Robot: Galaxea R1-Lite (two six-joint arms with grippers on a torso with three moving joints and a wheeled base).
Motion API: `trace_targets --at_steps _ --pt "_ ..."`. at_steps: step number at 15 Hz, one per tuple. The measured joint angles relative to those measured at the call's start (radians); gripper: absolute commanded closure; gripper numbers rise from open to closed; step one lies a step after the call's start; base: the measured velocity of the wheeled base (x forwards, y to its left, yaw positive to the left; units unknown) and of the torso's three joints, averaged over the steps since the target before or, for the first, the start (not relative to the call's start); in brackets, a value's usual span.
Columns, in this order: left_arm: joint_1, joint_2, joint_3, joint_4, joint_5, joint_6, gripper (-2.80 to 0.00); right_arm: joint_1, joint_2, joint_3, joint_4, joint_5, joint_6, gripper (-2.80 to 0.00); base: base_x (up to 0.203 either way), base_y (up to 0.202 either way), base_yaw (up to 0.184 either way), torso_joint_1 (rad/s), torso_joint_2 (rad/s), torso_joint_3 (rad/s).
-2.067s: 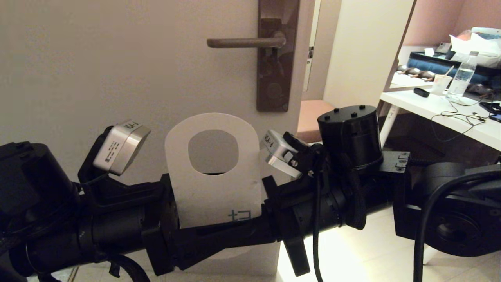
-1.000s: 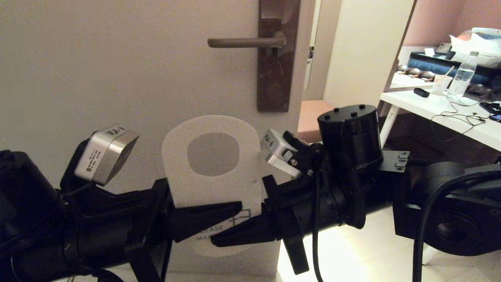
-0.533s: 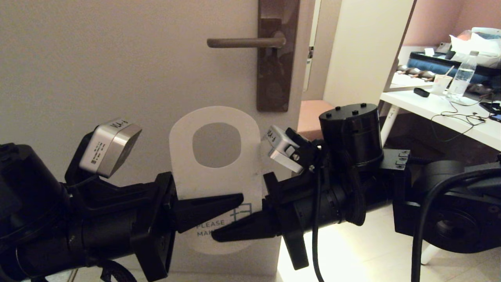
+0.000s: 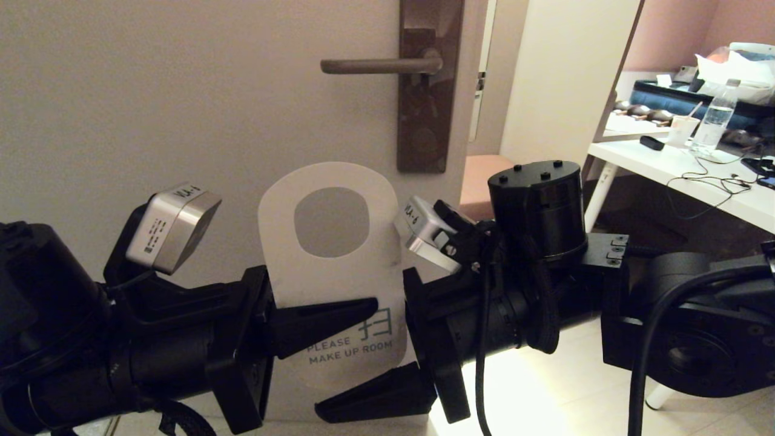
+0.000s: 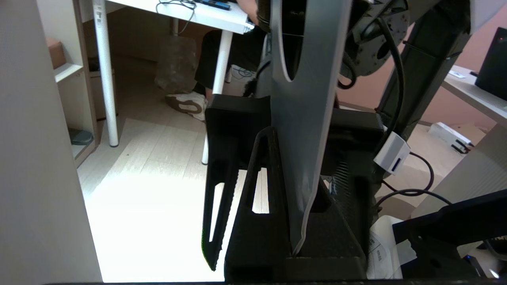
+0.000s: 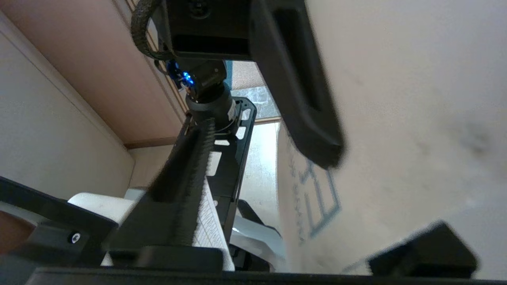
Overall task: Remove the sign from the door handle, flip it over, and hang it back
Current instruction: Hand it to the other hand
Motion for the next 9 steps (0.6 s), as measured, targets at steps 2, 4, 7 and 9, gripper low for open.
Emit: trace_targets --at_steps 2,4,7,9 --pt "0.001 0.000 0.001 0.000 0.000 0.000 0.00 -0.009 -0.001 0.001 -0.002 -0.001 -0.001 -2.80 0.000 0.000 0.000 0.000 0.00 0.000" --pt "0.007 0.000 0.001 0.000 0.001 0.000 0.00 -0.027 -0.009 0.001 -0.002 -0.002 0.000 -2.80 0.000 0.000 0.000 0.000 0.00 0.000" --pt "0.033 0.001 0.001 0.001 0.001 0.001 0.00 -0.068 -0.037 0.016 -0.002 -0.001 0.000 -2.80 0.000 0.000 0.000 0.000 0.00 0.000" --pt "0.050 0.003 -0.002 0.000 0.001 0.003 0.00 -0.094 -0.066 0.044 -0.002 0.000 0.000 -2.80 0.000 0.000 0.000 0.000 0.00 0.000"
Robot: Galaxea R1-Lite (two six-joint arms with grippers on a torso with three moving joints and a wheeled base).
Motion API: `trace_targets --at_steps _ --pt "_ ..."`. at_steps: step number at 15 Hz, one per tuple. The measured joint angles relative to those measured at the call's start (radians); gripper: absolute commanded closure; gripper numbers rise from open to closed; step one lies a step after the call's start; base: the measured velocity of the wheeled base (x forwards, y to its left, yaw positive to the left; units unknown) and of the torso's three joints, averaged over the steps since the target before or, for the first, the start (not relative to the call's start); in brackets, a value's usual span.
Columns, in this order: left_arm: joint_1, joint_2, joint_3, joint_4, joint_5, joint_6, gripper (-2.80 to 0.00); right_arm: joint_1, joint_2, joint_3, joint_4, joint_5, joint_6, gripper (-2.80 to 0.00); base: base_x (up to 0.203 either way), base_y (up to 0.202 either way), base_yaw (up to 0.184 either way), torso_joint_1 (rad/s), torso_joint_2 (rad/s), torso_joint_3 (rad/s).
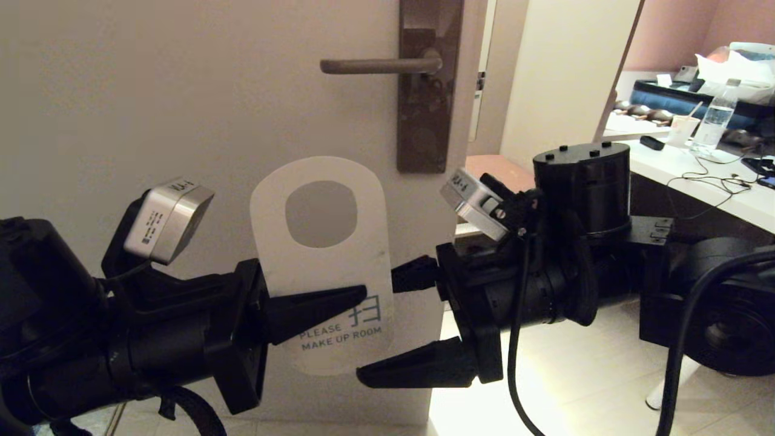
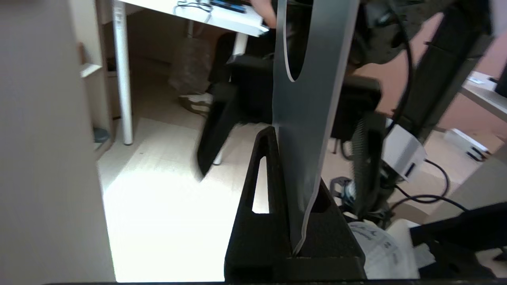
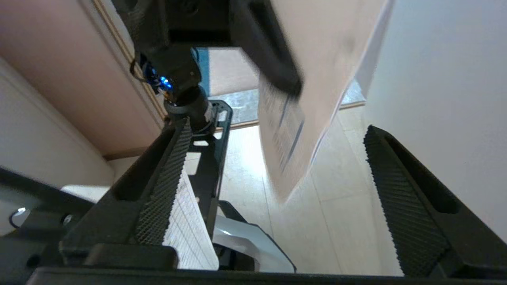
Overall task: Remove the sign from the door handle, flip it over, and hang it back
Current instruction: Hand it to the other hand, then hang the sign back with the other side facing out
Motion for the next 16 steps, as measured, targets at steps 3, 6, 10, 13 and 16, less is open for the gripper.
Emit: trace_targets --at_steps 3,6,10,13,16 --pt "0.020 0.009 -0.006 -0.002 0.000 0.004 0.00 -0.033 -0.054 0.064 0.000 -0.001 -0.002 -2.80 0.000 0.000 0.000 0.000 0.00 0.000" --pt "0.027 0.013 -0.010 -0.003 0.001 0.006 0.00 -0.076 -0.115 0.130 0.000 -0.006 -0.002 -2.80 0.000 0.000 0.000 0.000 0.00 0.000" --pt "0.035 0.013 -0.011 -0.003 0.003 0.007 0.00 -0.159 -0.201 0.219 -0.001 -0.066 -0.041 -2.80 0.000 0.000 0.000 0.000 0.00 0.000" --pt "0.042 0.014 -0.013 -0.003 0.003 0.008 0.00 -0.212 -0.268 0.294 -0.001 -0.088 -0.054 0.00 0.000 0.000 0.000 0.000 0.00 0.000" --pt "0.044 0.014 -0.014 -0.002 0.003 0.009 0.00 -0.265 -0.326 0.350 -0.001 -0.098 -0.054 0.00 0.000 0.000 0.000 0.000 0.00 0.000"
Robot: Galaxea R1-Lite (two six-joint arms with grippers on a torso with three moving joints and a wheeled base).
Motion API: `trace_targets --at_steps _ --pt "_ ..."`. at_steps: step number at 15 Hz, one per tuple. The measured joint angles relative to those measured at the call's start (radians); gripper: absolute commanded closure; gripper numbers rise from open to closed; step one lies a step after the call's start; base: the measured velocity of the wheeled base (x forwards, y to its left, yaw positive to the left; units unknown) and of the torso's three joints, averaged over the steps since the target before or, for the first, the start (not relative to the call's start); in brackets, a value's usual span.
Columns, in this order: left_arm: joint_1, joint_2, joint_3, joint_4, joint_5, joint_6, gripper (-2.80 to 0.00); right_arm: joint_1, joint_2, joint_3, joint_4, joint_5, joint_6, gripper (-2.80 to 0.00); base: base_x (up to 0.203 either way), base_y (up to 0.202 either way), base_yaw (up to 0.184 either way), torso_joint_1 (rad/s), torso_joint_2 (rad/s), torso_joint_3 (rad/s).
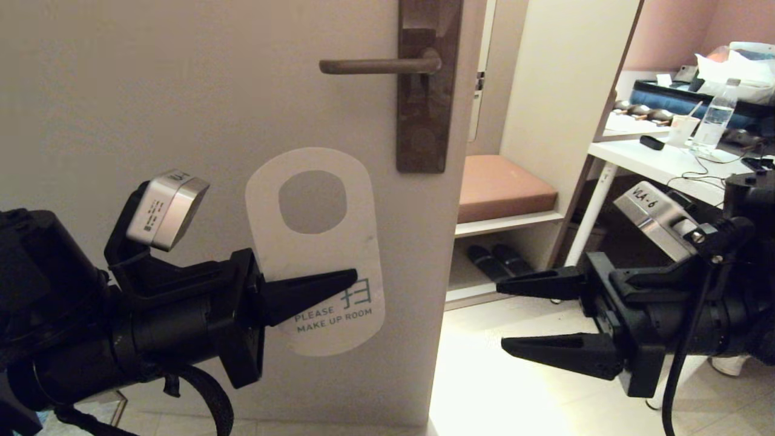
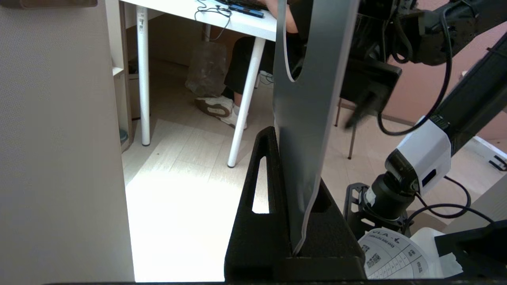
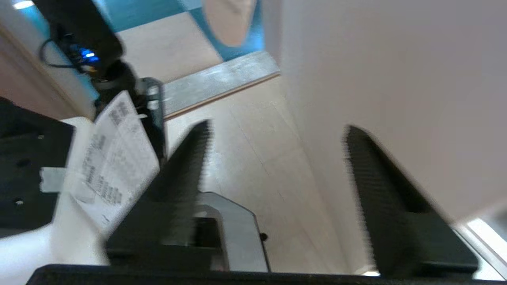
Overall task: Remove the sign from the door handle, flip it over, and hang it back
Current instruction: Hang the sign back with the other side facing out
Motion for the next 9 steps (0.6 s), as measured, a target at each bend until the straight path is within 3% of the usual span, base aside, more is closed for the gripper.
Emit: trace_targets --at_steps 4,9 --pt "0.002 0.000 -0.007 -0.017 0.000 0.000 0.00 -0.098 -0.045 0.019 0.001 -0.082 0.001 0.00 0.000 0.000 0.000 0.000 0.00 0.000" --pt "0.050 0.015 -0.027 -0.042 0.001 0.003 0.00 -0.368 -0.129 0.057 0.001 -0.121 0.001 0.00 0.000 0.000 0.000 0.000 0.00 0.000"
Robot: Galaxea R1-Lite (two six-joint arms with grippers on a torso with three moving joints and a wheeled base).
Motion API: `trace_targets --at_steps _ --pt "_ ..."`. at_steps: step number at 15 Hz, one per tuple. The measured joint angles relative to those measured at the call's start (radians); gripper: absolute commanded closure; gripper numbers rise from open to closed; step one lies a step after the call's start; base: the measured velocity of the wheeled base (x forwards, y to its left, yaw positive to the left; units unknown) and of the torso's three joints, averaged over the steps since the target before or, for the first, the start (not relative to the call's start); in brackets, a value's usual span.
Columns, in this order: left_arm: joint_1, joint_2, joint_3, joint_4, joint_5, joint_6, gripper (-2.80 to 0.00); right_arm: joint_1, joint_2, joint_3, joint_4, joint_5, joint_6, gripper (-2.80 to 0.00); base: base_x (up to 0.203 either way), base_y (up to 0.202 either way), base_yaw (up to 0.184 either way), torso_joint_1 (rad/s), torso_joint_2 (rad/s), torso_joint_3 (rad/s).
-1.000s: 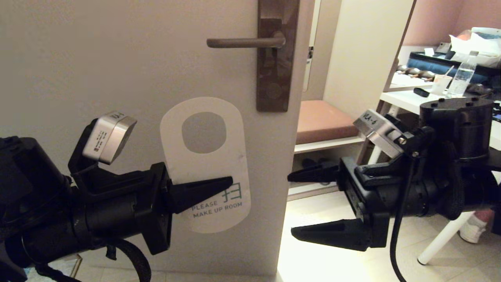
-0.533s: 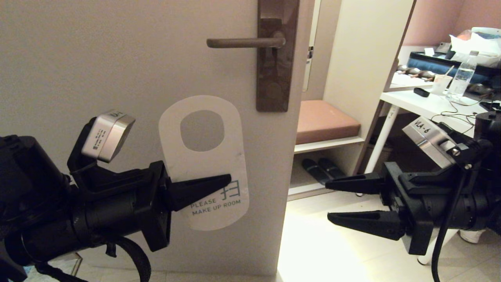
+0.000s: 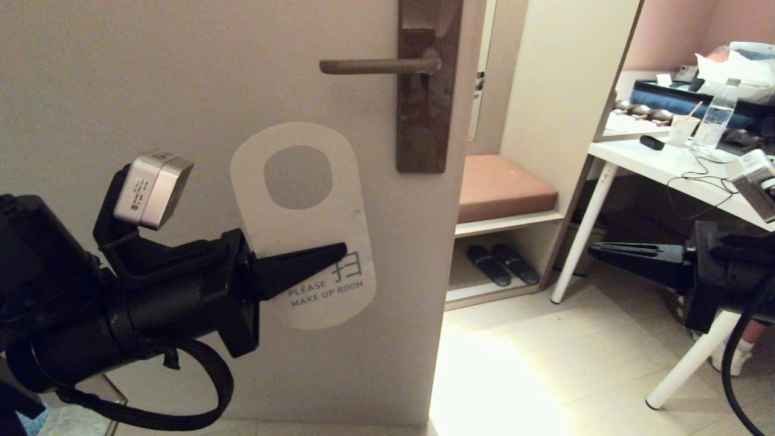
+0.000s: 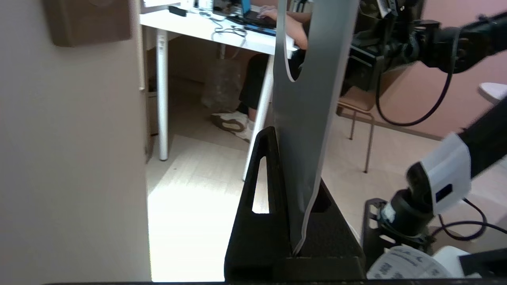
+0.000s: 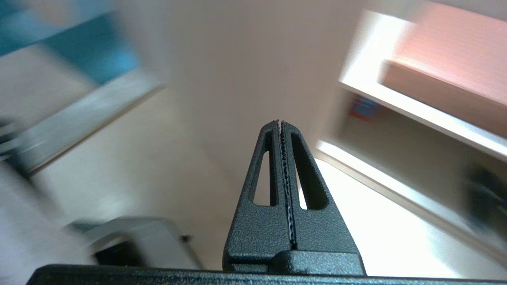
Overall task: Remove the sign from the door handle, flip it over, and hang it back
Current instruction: Hang the sign back with the other side facing out
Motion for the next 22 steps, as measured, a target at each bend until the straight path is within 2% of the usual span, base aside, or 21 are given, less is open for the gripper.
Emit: trace_targets --at_steps 3,5,7,11,15,19,22 --pt "0.025 0.003 -0.005 0.000 0.000 0.001 0.00 -0.179 -0.069 0.061 0.001 -0.004 0.003 0.00 0.000 0.000 0.000 0.000 0.00 0.000" --pt "0.030 0.003 -0.011 0.000 0.000 0.002 0.00 -0.241 -0.150 0.126 0.001 -0.004 0.011 0.00 0.000 0.000 0.000 0.000 0.00 0.000" --pt "0.032 0.002 -0.013 0.000 0.000 0.002 0.00 -0.264 -0.259 0.217 0.005 -0.001 0.015 0.00 0.000 0.000 0.000 0.000 0.00 0.000" --pt "0.043 -0.003 -0.012 0.000 0.001 0.005 0.00 -0.276 -0.479 0.366 0.070 0.001 0.060 0.00 0.000 0.000 0.000 0.000 0.00 0.000" --pt "0.058 -0.004 0.006 0.004 0.000 0.073 0.00 -0.263 -0.651 0.440 0.106 -0.011 0.119 0.00 0.000 0.000 0.000 0.000 0.00 0.000" --pt "0.070 -0.005 0.022 0.004 0.000 0.076 0.00 -0.164 -0.713 0.470 0.107 -0.091 0.127 0.00 0.000 0.000 0.000 0.000 0.00 0.000" --pt "0.092 -0.008 0.030 0.004 0.000 0.077 0.00 -0.136 -0.732 0.552 0.073 -0.233 0.115 0.00 0.000 0.000 0.000 0.000 0.00 0.000"
